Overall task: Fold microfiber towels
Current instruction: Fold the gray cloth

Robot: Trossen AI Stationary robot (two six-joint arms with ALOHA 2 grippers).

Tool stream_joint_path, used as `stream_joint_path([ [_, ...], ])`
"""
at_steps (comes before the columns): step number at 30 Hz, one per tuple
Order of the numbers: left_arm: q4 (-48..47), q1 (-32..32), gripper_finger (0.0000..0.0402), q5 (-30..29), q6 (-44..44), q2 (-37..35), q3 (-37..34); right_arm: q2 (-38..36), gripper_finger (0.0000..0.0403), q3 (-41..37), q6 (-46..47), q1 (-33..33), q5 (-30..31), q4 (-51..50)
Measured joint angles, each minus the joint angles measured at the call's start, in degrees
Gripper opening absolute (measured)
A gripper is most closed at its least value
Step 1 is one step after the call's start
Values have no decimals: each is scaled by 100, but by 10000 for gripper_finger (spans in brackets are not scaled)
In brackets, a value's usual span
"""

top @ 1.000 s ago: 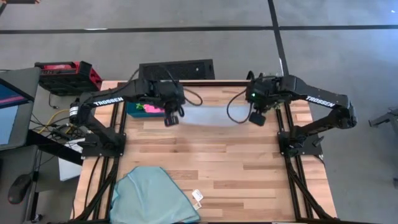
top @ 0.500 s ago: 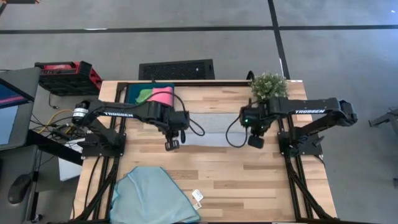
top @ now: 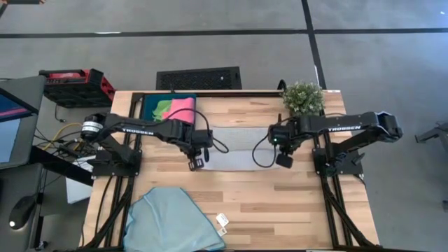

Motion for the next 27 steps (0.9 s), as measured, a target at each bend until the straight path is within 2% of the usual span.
stream_joint_path([
  [5,342,309,0,-420,-20,0,-240,0,2,-210,-2,-338,304,364],
  [10,959,693,0,-457,307,0,-536,0,2,-525,-93,-681,355,892],
  [17,1547,1165,0,-461,429,0,-875,0,2,-778,-103,-1135,1262,1261],
  [27,2007,1583,5,-463,565,0,-1040,0,8,-780,-262,-1577,1369,1478],
])
